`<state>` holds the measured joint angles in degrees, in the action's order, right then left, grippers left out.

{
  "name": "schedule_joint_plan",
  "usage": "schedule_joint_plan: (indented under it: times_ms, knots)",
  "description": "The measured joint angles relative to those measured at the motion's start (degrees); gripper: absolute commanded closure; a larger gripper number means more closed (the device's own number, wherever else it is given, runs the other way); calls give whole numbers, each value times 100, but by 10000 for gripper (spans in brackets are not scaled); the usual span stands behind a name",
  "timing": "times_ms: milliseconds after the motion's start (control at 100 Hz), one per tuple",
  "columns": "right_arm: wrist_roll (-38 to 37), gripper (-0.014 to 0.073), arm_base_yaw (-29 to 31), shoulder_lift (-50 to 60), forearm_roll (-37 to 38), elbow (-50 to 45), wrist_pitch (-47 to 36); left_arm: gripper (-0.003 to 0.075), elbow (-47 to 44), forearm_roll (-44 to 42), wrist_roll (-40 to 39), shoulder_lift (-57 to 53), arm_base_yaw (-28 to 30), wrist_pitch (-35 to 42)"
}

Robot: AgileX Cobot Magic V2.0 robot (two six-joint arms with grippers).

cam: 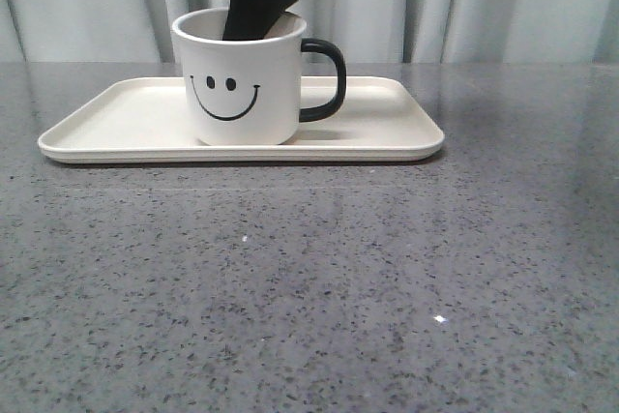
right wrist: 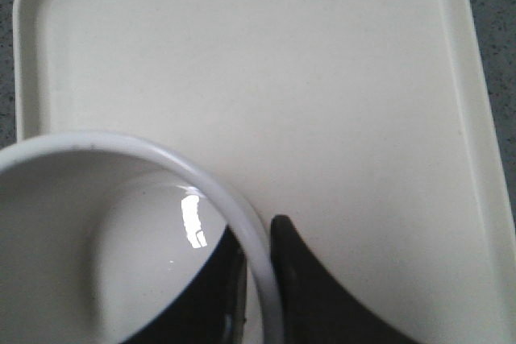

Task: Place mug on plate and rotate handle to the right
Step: 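Lower the rotated mug back onto the tray with the right gripper, then open the right gripper and lift it away from the mug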

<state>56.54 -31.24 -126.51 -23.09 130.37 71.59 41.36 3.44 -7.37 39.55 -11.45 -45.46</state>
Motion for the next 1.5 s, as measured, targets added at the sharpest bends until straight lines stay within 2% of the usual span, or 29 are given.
schedule_joint_plan:
  times_ms: [310, 390, 510, 700, 840, 1230, 1500]
  knots:
    - [0, 654, 0, 0, -23, 0, 0, 331, 0, 0, 0, 0, 0, 0]
    - [0, 632, 0, 0, -23, 0, 0, 331, 0, 0, 0, 0, 0, 0]
    - [0, 515, 0, 0, -23, 0, 0, 331, 0, 0, 0, 0, 0, 0]
    - [-179, 245, 0, -47, -23, 0, -7, 331, 0, 0, 0, 0, 0, 0]
    - [-284, 151, 0, -58, -23, 0, -7, 331, 0, 0, 0, 0, 0, 0]
    - [-525, 141, 47, 48, -23, 0, -302, 331, 0, 0, 0, 0, 0, 0]
    - [-1103, 141, 301, 698, -23, 0, -340, 331, 0, 0, 0, 0, 0, 0]
